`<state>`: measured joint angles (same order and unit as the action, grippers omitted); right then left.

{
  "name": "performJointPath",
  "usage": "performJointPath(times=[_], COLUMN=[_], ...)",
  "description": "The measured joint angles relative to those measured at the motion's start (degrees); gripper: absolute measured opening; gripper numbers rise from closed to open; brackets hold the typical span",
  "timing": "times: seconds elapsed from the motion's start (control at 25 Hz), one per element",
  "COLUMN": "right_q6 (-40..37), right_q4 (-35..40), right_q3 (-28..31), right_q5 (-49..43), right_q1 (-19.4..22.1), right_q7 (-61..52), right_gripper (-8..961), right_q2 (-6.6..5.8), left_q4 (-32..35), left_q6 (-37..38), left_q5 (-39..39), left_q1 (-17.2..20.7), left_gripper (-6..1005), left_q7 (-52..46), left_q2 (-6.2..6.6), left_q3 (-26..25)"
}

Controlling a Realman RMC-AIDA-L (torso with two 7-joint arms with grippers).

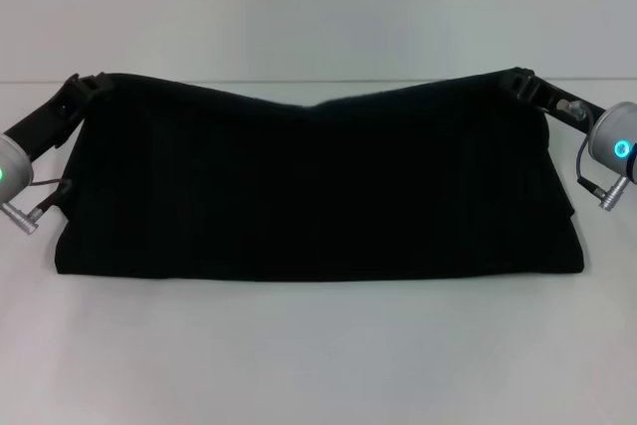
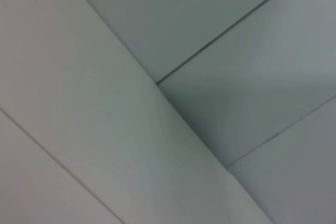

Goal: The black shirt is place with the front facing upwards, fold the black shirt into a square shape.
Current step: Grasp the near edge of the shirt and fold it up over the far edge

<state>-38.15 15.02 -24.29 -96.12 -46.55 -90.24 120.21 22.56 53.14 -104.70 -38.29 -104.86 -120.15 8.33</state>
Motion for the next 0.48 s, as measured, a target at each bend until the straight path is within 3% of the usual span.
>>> performJointPath(times=[0.48], right_q6=[1.1], right_q4=[-0.4], right_q3=[0.5], right_q5=[2.2], right_q1=[-0.1], right_q7=[1.9], right_gripper=[83], right_q2=[0.02], left_q4=[0.0], left_q6=[-1.7], left_q5=[0.6], left_q1=[-0.5], left_gripper=[166], left_q7=[0.7], left_q2=[-0.64], left_q3=[-0.2])
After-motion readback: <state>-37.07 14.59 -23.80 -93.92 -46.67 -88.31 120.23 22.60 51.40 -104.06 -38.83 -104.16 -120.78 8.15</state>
